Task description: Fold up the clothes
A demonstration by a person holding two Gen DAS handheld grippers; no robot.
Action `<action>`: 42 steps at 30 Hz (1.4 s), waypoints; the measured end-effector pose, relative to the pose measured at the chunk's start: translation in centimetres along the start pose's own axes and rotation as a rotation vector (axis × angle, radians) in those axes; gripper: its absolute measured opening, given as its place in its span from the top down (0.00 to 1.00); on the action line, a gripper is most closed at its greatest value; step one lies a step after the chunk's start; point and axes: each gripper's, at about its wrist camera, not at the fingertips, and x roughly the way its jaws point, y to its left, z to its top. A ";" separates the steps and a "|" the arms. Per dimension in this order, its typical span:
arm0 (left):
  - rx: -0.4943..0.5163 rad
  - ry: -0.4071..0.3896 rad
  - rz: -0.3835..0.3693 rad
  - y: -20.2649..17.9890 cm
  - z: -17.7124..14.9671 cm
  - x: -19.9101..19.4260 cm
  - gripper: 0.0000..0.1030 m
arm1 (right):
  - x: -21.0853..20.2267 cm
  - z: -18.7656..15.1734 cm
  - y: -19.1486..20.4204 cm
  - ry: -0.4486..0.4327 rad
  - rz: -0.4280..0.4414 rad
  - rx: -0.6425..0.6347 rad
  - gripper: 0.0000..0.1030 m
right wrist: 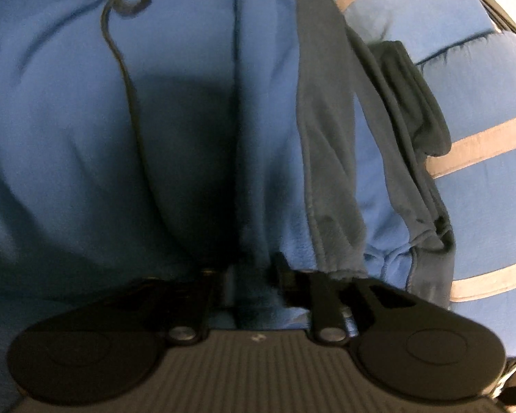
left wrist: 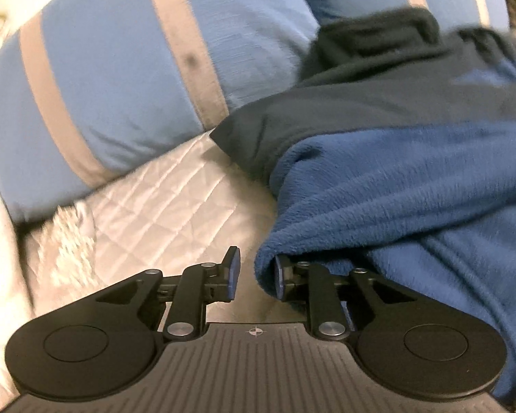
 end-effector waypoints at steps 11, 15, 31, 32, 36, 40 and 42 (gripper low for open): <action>-0.052 -0.004 0.039 -0.3 1.0 0.4 0.77 | -3.9 -8.0 -11.0 -0.147 0.069 0.814 0.23; -0.066 0.002 0.045 -0.3 0.5 0.5 0.76 | -2.2 -10.4 -12.4 -0.222 0.180 1.077 0.24; -0.045 0.032 0.083 -0.9 0.5 0.8 0.69 | 0.3 -9.6 -13.1 -0.233 0.130 1.106 0.82; -0.049 0.037 0.083 -0.9 0.5 0.6 0.67 | 0.4 -9.3 -12.9 -0.213 0.123 1.090 0.72; -0.073 0.058 0.049 -0.4 0.4 -0.3 0.62 | 0.0 -8.9 -12.1 -0.179 0.092 1.059 0.35; -0.169 0.067 -0.044 1.2 -0.6 -0.9 0.62 | -2.2 -9.7 -11.6 -0.228 0.059 1.070 0.25; -0.282 0.074 -0.108 2.4 -1.1 -0.8 0.62 | -3.5 -10.0 -11.4 -0.249 0.040 1.073 0.24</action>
